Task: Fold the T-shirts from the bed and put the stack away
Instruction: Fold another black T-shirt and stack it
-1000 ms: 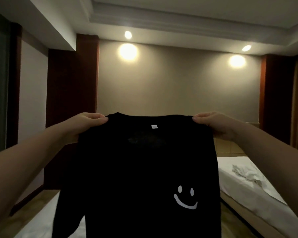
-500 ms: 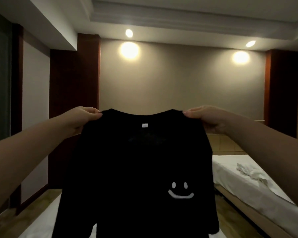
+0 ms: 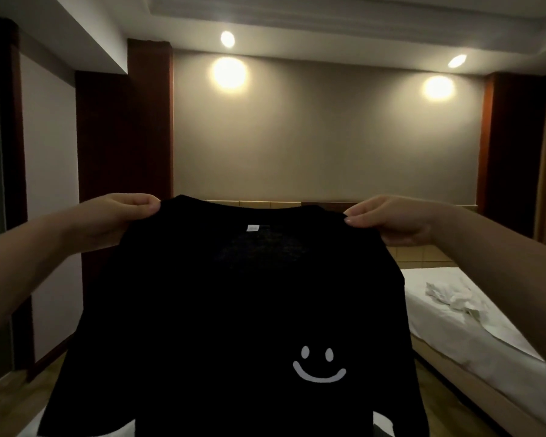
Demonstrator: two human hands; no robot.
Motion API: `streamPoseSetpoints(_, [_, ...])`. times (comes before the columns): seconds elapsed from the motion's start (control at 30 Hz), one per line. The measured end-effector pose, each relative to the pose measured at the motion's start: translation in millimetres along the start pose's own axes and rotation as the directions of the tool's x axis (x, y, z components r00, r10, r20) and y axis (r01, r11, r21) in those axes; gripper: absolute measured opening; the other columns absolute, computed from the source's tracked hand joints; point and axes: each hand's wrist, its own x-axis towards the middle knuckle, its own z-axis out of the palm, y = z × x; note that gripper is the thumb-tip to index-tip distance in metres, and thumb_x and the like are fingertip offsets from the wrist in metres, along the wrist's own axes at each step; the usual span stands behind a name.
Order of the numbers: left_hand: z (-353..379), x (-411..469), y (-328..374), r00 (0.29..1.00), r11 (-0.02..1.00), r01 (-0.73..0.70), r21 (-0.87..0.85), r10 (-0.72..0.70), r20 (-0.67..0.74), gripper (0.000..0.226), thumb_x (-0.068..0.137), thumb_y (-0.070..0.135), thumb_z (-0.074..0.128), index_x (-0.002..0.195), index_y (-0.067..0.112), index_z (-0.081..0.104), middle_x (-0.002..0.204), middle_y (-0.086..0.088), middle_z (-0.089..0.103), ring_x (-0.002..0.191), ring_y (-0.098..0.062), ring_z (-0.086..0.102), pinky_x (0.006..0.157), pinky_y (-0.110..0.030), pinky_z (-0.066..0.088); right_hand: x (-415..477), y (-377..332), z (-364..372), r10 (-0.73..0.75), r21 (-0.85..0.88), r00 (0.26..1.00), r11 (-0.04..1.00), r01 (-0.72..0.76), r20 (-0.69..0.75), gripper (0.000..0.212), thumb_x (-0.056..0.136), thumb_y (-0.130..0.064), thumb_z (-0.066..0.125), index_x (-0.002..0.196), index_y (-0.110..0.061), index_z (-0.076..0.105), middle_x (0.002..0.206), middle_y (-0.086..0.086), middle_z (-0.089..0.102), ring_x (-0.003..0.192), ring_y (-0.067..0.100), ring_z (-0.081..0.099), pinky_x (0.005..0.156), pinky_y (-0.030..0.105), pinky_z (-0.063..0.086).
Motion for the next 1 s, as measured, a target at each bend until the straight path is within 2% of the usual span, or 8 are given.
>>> streamPoseSetpoints(0.17, [8,7,-9,0.997,0.993,0.075,-0.087,-0.073,0.027,0.048,0.042,0.036,0.093,0.078,0.011,0.072,0.078,-0.008,0.061,0.067,-0.017,0.063,0.057,-0.025,0.055,17,4,15,-0.134,-0.471,0.95,0.882,-0.015,-0.282,0.02,0.084,-0.026,0.065,0.073,-0.011,0.06,0.062,0.0,0.052,0.056,0.008,0.051,0.054,0.02,0.039])
streamPoseSetpoints(0.27, [22,12,-6,0.994,0.983,0.1,-0.157,-0.106,-0.03,0.023,0.076,0.022,0.061,0.092,0.007,0.067,0.085,-0.01,0.063,0.069,-0.016,0.068,0.059,-0.025,0.056,28,2,25,-0.35,-0.65,0.862,0.759,0.033,-0.365,0.024,0.087,-0.029,0.062,0.073,-0.01,0.057,0.062,0.0,0.048,0.058,0.008,0.047,0.056,0.023,0.034])
streamPoseSetpoints(0.43, [23,4,-5,1.0,1.0,0.02,0.011,-0.02,0.014,0.065,0.035,0.048,0.091,0.087,0.015,0.072,0.079,-0.003,0.066,0.065,-0.012,0.065,0.052,-0.02,0.051,23,1,19,-0.301,-0.467,0.887,0.877,0.112,-0.352,0.019,0.09,-0.029,0.058,0.081,-0.016,0.067,0.069,-0.005,0.062,0.06,0.001,0.059,0.058,0.015,0.044])
streamPoseSetpoints(0.57, [33,4,-7,0.997,0.997,-0.069,-0.034,0.068,-0.032,0.075,0.043,0.044,0.088,0.104,0.01,0.064,0.075,-0.001,0.068,0.063,-0.01,0.066,0.048,-0.019,0.05,25,11,14,-0.203,-0.159,0.924,0.975,0.158,-0.324,0.021,0.091,-0.027,0.055,0.084,-0.012,0.068,0.072,-0.001,0.068,0.063,0.009,0.065,0.057,0.017,0.05])
streamPoseSetpoints(0.7, [38,4,-16,0.999,0.998,-0.042,-0.044,0.041,-0.031,0.072,0.029,0.055,0.089,0.086,0.016,0.07,0.07,0.0,0.066,0.057,-0.009,0.064,0.046,-0.018,0.048,31,24,12,0.014,0.028,0.924,1.0,-0.003,-0.383,0.039,0.074,-0.038,0.068,0.1,-0.009,0.068,0.094,0.009,0.071,0.083,0.021,0.069,0.078,0.032,0.055])
streamPoseSetpoints(0.8, [46,1,-23,0.991,0.994,0.091,0.054,-0.085,-0.102,0.081,0.035,0.06,0.085,0.096,0.011,0.066,0.073,-0.002,0.067,0.062,-0.013,0.065,0.056,-0.026,0.046,37,38,13,0.155,0.137,0.874,0.985,-0.102,-0.46,0.046,0.072,-0.037,0.071,0.105,-0.007,0.062,0.091,0.01,0.069,0.078,0.022,0.069,0.066,0.033,0.056])
streamPoseSetpoints(0.93, [70,1,-30,0.936,0.966,0.231,-0.12,-0.254,-0.244,0.037,0.078,0.036,0.062,0.103,0.007,0.061,0.083,-0.009,0.064,0.072,-0.022,0.064,0.06,-0.032,0.047,49,54,25,0.216,0.261,0.825,0.962,-0.087,-0.523,0.046,0.08,-0.034,0.069,0.115,-0.006,0.058,0.102,0.012,0.067,0.087,0.026,0.068,0.079,0.037,0.055])
streamPoseSetpoints(1.0, [89,-6,-32,0.909,0.929,0.248,-0.273,-0.321,-0.266,0.022,0.088,0.028,0.057,0.096,0.007,0.06,0.067,-0.008,0.067,0.058,-0.02,0.067,0.048,-0.027,0.053,49,57,44,0.207,0.364,0.826,0.931,-0.003,-0.524,0.032,0.087,-0.027,0.064,0.11,-0.007,0.06,0.093,0.01,0.067,0.071,0.02,0.069,0.062,0.031,0.057])
